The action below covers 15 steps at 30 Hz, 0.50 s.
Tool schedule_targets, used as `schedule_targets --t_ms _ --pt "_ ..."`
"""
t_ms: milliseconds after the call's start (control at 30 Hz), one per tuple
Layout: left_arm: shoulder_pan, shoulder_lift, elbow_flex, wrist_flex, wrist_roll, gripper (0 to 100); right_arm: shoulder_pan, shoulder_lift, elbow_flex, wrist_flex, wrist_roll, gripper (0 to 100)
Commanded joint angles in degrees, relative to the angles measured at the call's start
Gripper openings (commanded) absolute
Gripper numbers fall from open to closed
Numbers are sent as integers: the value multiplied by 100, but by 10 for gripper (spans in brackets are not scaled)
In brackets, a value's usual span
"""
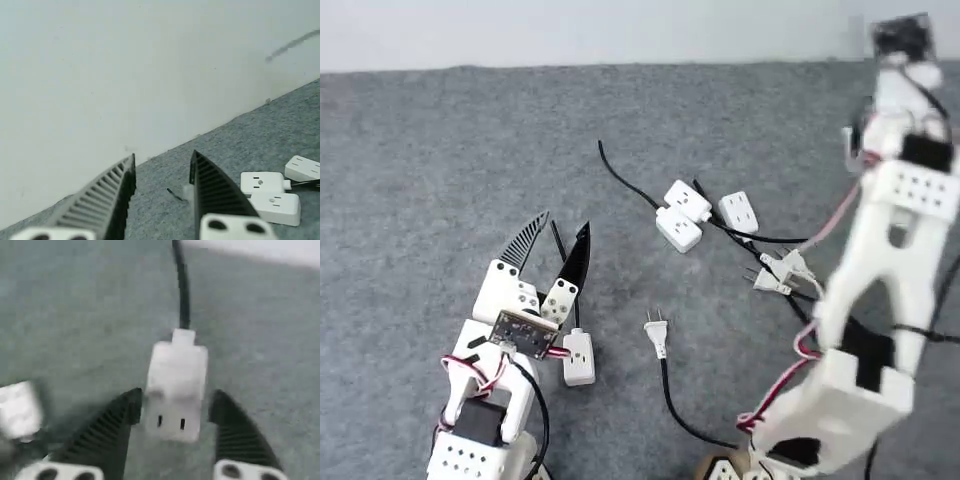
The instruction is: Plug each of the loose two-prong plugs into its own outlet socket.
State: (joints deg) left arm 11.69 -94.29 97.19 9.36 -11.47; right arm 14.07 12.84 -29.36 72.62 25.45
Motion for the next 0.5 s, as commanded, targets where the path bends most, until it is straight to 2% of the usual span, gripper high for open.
schedule_targets --t_ms 0,67,167,333,467 --pt "53 -26 -48 -132 -79 170 -778 -13 -2075 2818 185 473" --pt "53 -26 -48 -132 -79 170 -919 -57 -2268 3064 -26 500" --pt "44 -26 -48 -132 -79 170 -884 -382 -1996 3046 -167 460" --pt "53 -26 -48 -132 -79 170 -1086 -1156 -615 3011 -167 361" --pt "53 -26 -48 -132 -79 170 -1226 -1789 782 2826 -193 321"
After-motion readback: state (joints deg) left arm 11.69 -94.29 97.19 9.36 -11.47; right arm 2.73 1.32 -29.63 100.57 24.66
